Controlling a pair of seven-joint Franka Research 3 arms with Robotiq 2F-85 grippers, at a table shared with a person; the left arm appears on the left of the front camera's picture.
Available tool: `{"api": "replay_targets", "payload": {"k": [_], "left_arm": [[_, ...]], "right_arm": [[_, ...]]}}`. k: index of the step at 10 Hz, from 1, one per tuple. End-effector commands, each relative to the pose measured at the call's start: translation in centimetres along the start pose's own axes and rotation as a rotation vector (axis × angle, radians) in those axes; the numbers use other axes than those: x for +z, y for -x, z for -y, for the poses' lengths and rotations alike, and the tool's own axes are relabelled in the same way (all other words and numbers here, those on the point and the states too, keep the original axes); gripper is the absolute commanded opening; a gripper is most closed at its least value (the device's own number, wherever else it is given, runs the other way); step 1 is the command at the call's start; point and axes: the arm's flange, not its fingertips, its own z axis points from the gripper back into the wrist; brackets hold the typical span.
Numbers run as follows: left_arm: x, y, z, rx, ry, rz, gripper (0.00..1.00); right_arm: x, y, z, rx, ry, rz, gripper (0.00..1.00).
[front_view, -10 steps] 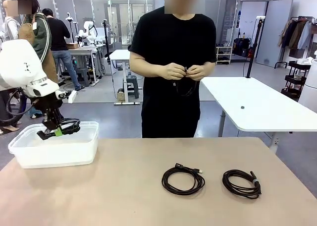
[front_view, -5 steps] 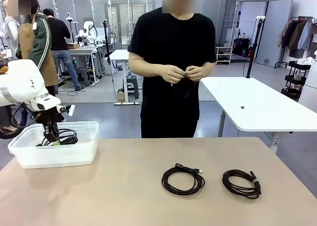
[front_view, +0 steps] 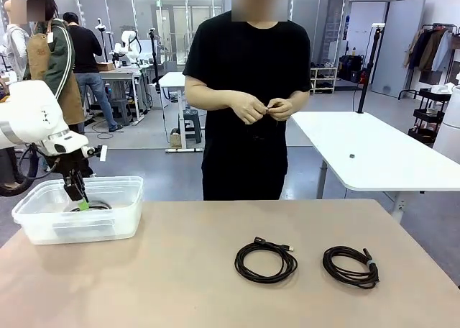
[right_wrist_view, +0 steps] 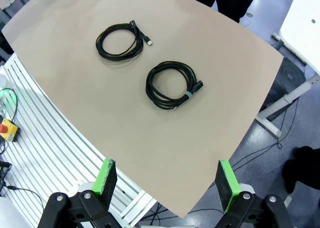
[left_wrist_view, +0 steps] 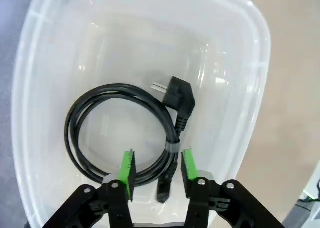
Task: Organize and store the cables.
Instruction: Place the Power Cable into the Organizing box.
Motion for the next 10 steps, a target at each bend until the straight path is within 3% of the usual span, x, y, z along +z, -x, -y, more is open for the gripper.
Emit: {"api": "replay_targets", "payload": {"k": [1,2,3,5,10], "left_arm": [[0.9,-0.2,0.1,0.027,-0.024,0.038,1.0],[1.0,-0.3,0.2,0.032,-0.026,0.035,1.0],[1.1,-0.3,0.3,0.04,-0.03,0.033,0.86],[1.4,-0.4,0.9,0.048,-0.041,0.03,1.0],[1.5,-0.4,0.1,0.031,-0.024,0.013,1.0]], "right_arm": [[-0.1,-0.1,-0.1,0.006,-0.003,-0.002,1.0],[-0.1,-0.1,-0.1,0.006,-0.003,-0.002,1.0],[-0.1,-0.1,-0.1,0.006,-0.003,-0.002,1.0],[-0.1,-0.1,-0.1,0.006,-0.003,-0.002,1.0],[-0.1,-0.1,-0.1,0.006,-0.003,-0.002,1.0]]}}
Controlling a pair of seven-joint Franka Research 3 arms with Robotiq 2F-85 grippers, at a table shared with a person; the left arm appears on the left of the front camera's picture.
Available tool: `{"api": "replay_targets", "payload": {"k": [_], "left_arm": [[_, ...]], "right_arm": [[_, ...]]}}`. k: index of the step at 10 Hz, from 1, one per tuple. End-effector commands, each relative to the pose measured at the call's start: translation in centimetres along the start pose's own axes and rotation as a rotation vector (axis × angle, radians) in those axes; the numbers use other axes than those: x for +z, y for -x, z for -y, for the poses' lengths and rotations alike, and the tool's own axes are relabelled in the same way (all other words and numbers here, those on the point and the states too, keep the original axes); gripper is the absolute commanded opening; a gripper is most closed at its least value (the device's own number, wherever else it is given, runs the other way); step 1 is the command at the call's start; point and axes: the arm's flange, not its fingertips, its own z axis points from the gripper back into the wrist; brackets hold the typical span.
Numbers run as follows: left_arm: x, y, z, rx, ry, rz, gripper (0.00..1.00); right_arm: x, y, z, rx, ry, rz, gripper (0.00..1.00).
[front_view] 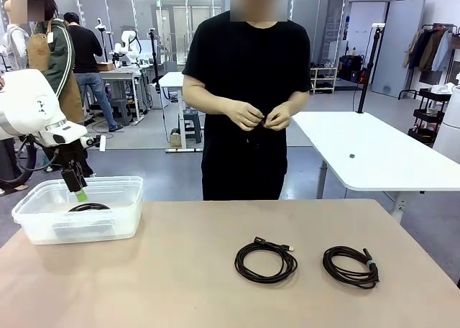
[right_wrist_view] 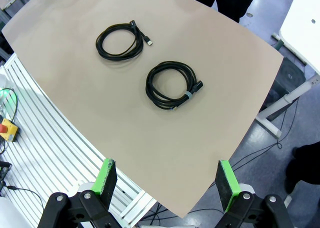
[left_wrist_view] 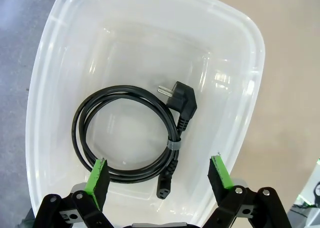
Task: Organize and store the cables.
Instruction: Place the Power Cable into the Organizing box.
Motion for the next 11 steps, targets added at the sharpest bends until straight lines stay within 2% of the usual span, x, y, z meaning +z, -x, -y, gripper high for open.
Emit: {"api": "replay_targets", "payload": {"k": [1,7,9,11], "left_arm": [[-0.1,0.0,-0.2,0.0,-0.001,0.001,1.0],[-0.1,0.0,0.0,0.0,0.002,-0.001,1.0],[3.6,0.2,0.5,0.057,-0.032,0.108,1.0],[7.7,2.8,3.5,0.13,-0.053,0.282,1.0]], "right_arm": [[-0.1,-0.1,-0.1,0.006,-0.003,-0.002,1.0],[-0.1,-0.1,-0.1,0.006,-0.003,-0.002,1.0],[-0.1,-0.1,-0.1,0.006,-0.003,-0.002,1.0],[-0.1,-0.1,-0.1,0.006,-0.003,-0.002,1.0]]}}
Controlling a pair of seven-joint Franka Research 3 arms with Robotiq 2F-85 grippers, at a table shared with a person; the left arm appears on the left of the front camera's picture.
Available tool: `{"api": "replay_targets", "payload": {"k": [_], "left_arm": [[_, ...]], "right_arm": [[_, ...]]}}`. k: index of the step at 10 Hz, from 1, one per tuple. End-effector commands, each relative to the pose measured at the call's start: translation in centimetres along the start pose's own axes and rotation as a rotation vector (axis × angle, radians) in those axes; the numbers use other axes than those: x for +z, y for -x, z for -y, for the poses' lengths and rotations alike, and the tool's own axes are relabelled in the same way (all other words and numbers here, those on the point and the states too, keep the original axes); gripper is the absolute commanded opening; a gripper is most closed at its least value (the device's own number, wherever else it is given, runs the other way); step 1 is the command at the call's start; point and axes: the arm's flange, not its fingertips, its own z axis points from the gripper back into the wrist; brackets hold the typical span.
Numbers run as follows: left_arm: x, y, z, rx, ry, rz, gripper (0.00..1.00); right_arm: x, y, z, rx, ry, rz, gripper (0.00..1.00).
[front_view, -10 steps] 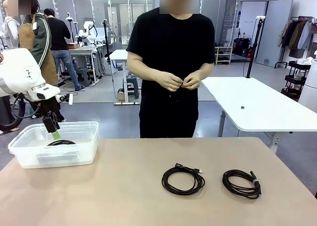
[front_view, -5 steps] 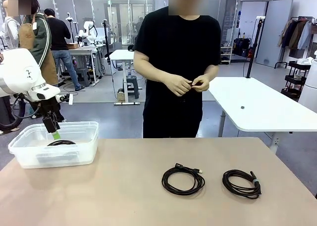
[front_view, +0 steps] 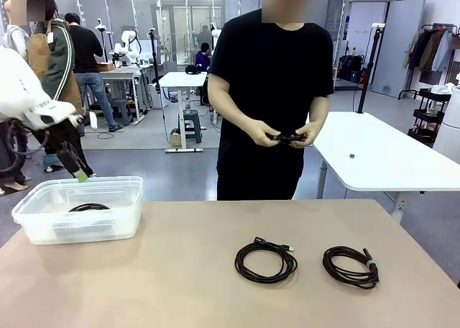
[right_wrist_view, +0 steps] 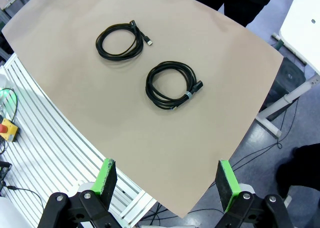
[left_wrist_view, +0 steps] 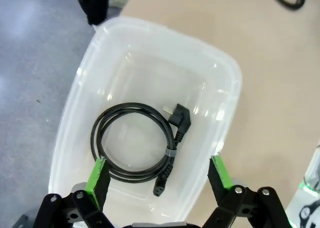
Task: Organize and store the cables.
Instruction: Place the Power Cable into the Organizing box.
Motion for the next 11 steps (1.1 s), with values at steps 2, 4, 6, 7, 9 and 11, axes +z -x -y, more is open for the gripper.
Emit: {"api": "replay_targets", "payload": {"k": [2,4,6,7,9,11], "left_arm": [[4.7,6.5,7.2,0.114,-0.027,0.245,1.0],[5.1,12.4,10.5,0.168,-0.065,0.361,1.0],[5.2,18.8,14.3,0.114,-0.075,0.459,1.0],[5.0,21.0,15.6,0.1,-0.099,0.482,1.0],[3.4,24.8,16.4,-0.031,-0.077,0.619,1.0],[2.0,26.5,16.5,-0.049,-0.046,0.634,1.0]], "right_arm": [[-0.1,-0.1,-0.1,0.006,-0.002,-0.001,1.0],[-0.1,-0.1,-0.1,0.006,-0.002,-0.001,1.0],[-0.1,-0.1,-0.1,0.006,-0.002,-0.001,1.0],[-0.1,-0.1,-0.1,0.006,-0.002,-0.001,1.0],[-0.1,-0.1,-0.1,0.006,-0.002,-0.001,1.0],[-0.1,-0.1,-0.1,0.006,-0.002,-0.001,1.0]]}}
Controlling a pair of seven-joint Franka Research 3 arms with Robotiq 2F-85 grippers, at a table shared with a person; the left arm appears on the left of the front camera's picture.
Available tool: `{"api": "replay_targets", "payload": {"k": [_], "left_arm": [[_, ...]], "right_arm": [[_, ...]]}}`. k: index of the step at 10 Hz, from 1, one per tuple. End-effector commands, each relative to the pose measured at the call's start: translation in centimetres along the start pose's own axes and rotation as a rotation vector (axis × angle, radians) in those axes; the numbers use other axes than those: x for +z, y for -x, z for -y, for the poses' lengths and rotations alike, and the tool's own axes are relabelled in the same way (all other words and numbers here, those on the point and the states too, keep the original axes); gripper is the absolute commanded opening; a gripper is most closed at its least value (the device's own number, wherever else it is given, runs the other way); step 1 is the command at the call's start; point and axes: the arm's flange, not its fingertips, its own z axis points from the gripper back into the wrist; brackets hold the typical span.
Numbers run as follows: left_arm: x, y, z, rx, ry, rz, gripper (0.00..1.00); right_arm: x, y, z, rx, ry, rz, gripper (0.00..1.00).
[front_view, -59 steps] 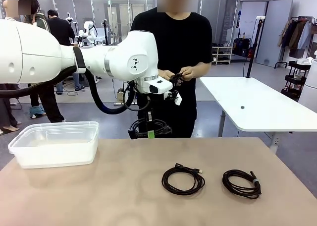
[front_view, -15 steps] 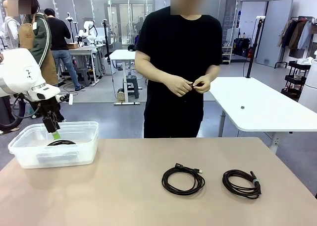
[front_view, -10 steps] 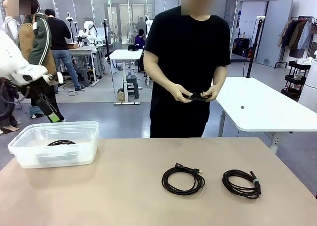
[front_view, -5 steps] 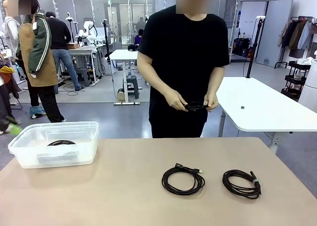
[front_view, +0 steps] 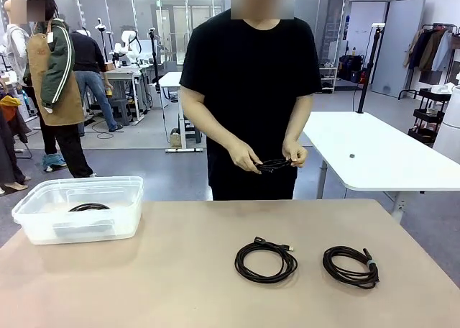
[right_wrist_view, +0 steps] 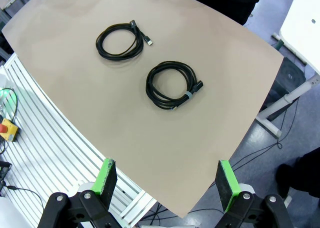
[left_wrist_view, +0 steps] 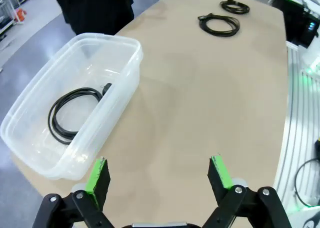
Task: Organize and store the cables.
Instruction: Place the Power Cable into the Organizing box.
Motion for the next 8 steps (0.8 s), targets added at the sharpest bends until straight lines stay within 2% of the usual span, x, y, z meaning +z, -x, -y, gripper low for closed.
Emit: {"api": "replay_targets", "payload": {"k": [1,8], "left_arm": [[-0.9,1.0,-0.9,-0.036,0.055,0.05,1.0],[-0.9,1.0,-0.1,-0.022,0.041,0.023,1.0]], "right_arm": [[0.0,-0.1,-0.1,0.006,-0.002,-0.001,1.0],[0.0,-0.1,-0.1,0.006,-0.002,-0.001,1.0]]}}
